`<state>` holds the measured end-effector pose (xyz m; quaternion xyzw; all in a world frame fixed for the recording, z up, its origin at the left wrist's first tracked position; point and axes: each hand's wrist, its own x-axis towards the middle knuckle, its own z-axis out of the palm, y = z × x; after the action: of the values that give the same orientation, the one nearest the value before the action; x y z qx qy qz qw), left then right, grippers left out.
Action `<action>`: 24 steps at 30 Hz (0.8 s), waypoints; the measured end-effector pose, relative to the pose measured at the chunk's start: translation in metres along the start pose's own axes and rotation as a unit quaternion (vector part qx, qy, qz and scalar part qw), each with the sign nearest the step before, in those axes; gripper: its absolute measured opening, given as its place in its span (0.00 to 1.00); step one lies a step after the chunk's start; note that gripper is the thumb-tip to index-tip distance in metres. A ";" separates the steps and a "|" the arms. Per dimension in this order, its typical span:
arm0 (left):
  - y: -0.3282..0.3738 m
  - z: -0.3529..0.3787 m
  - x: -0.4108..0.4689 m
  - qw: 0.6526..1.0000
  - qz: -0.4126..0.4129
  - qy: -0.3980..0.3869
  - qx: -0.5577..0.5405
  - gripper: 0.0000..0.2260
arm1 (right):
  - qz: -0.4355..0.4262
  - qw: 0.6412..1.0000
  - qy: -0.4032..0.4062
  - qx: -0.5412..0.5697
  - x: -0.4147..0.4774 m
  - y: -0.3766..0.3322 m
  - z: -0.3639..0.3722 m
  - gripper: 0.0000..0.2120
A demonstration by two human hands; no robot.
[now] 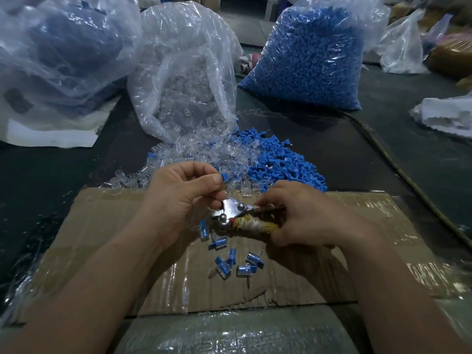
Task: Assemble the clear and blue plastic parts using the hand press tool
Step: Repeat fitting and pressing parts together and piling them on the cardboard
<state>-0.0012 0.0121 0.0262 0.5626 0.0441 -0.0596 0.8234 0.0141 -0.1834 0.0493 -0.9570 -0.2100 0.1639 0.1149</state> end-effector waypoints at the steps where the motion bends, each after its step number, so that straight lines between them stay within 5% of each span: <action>1: -0.001 0.000 0.000 1.000 0.004 0.002 0.001 0.05 | 0.000 1.000 0.011 -0.009 0.001 -0.001 0.001 0.25; 9: -0.004 -0.005 0.002 0.999 0.034 0.015 0.006 0.04 | 0.026 0.992 0.105 -0.062 0.011 -0.007 0.014 0.06; 24: -0.004 0.001 0.000 0.990 0.116 0.033 0.067 0.04 | 0.030 0.967 0.231 0.102 0.005 -0.002 0.010 0.11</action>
<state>-0.0014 0.0099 0.0230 0.6198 0.0012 0.0523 0.7831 0.0140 -0.1777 0.0400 -0.9580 -0.1312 -0.0377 0.2522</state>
